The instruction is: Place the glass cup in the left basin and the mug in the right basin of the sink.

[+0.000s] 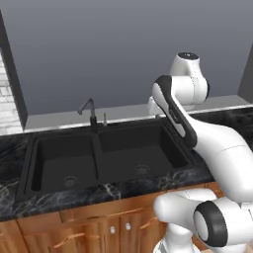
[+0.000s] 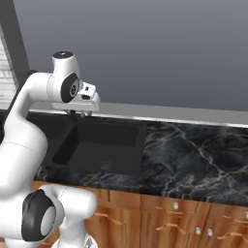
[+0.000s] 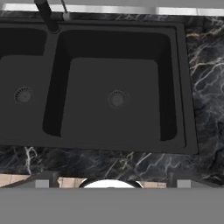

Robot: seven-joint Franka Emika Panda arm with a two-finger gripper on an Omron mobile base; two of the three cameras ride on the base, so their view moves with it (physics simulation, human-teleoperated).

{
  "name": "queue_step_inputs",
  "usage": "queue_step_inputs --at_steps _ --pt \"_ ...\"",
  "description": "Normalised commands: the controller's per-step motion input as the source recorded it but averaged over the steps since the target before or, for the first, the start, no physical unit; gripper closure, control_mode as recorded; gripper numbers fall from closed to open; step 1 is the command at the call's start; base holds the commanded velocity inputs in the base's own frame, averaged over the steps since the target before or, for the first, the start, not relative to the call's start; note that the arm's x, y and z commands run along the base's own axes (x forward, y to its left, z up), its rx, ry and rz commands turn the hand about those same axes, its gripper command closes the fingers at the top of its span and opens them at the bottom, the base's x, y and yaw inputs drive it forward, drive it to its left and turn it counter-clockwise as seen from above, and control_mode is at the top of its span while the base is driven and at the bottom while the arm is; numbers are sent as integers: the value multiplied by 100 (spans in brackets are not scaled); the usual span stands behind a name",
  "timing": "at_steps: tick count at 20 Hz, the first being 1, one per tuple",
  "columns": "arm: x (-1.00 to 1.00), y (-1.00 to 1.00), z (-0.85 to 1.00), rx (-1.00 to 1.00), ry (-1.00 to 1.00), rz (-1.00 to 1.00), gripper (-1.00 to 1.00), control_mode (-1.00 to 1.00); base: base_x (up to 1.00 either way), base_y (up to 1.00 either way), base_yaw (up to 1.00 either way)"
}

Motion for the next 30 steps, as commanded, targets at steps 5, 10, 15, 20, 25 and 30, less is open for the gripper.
queue_step_inputs --at_steps 5,10,15,20,25,30 --pt "0 0 0 0 0 0 -100 100 -1 53 0" --pt "0 0 0 0 0 0 -100 100 0 45 0" --pt "0 0 0 0 0 0 -100 100 1 51 -2" --pt "0 0 0 0 0 0 -100 100 5 45 -3" --pt "0 0 0 0 0 0 -100 100 2 49 -2" --pt "0 0 0 0 0 0 -100 100 0 26 0"
